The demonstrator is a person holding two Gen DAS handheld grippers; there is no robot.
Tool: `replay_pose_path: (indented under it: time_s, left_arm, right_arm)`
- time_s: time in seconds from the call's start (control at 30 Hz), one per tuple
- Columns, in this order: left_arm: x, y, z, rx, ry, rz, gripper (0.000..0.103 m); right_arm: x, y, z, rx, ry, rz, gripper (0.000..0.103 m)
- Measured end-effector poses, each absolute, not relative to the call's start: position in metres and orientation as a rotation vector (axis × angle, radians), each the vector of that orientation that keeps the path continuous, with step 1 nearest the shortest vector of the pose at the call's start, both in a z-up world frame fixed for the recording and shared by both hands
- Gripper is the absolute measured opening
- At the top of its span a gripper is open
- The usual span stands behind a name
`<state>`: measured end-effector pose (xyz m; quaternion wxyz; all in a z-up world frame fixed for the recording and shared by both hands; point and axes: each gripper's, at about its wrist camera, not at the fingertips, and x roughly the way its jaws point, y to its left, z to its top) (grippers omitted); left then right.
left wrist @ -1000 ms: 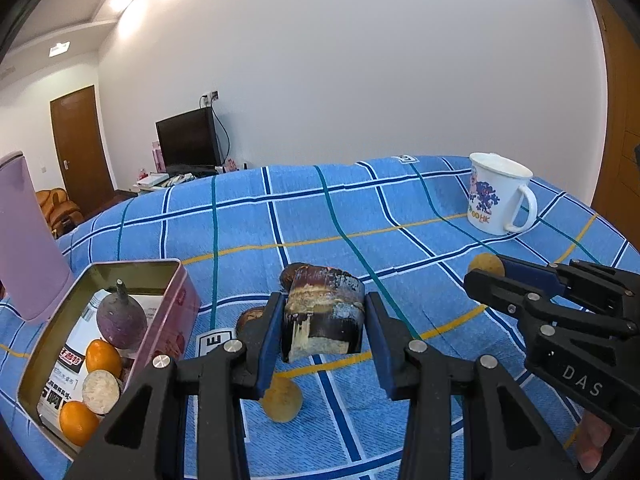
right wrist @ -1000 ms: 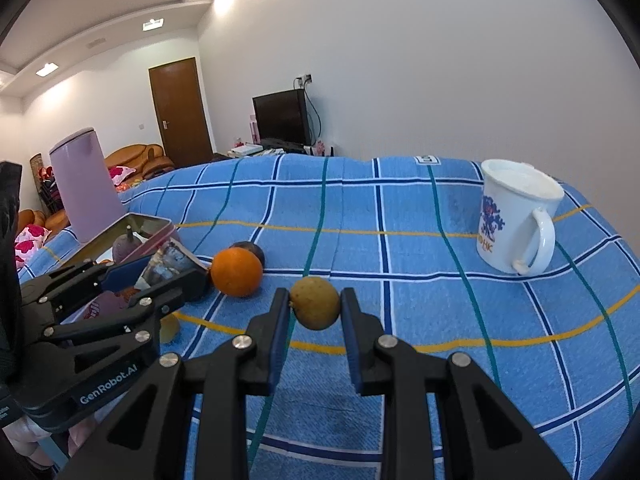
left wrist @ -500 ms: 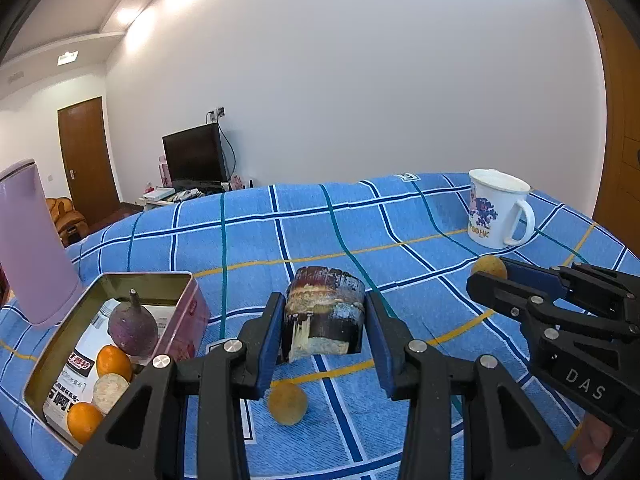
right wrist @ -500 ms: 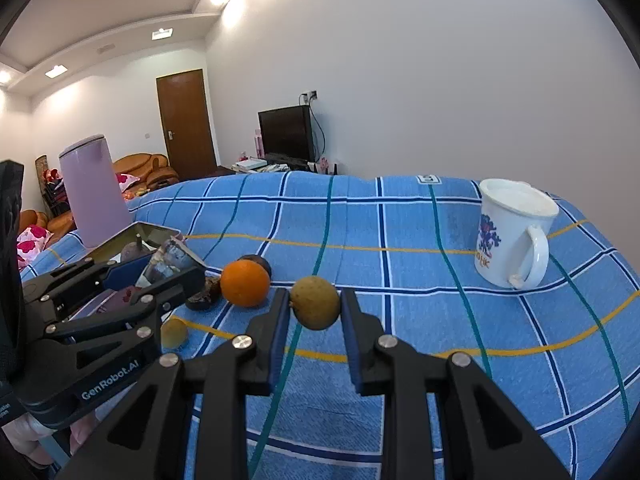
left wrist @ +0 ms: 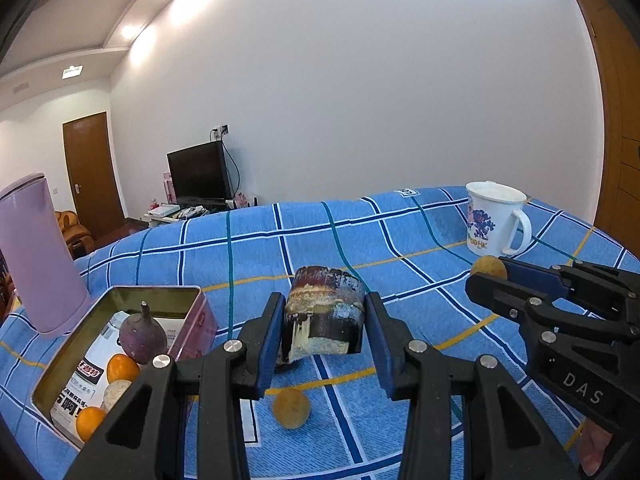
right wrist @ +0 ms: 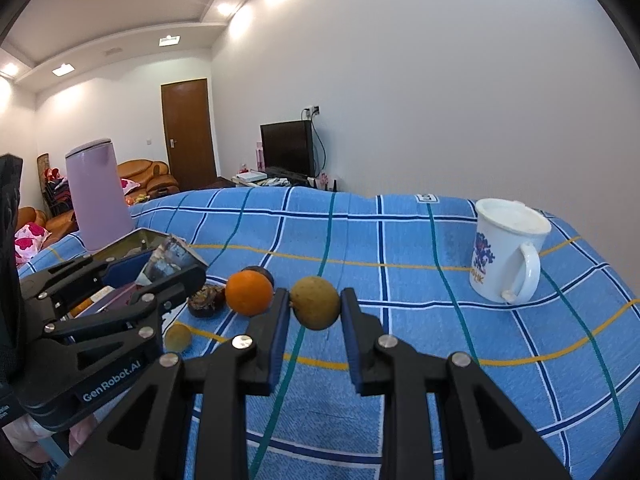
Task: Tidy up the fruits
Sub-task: 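Carry the taro chunk in the left gripper over the tin while the right gripper carries the small fruit there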
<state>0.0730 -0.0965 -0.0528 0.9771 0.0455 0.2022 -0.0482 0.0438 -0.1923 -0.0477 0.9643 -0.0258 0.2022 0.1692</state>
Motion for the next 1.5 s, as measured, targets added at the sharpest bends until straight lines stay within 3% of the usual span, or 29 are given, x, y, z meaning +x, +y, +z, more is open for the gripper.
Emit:
replay_pose_path:
  time_s: [0.83,1.5]
  left_arm:
    - [0.068,-0.085,-0.052,0.076,0.41,-0.061,0.042]
    - [0.049,-0.029,-0.052,0.045,0.443,0.02,0.042]
  right_arm:
    - [0.038,-0.183,-0.046,-0.07,0.397,0.339,0.028]
    - [0.031,-0.124,-0.041,-0.115,0.409,0.446,0.028]
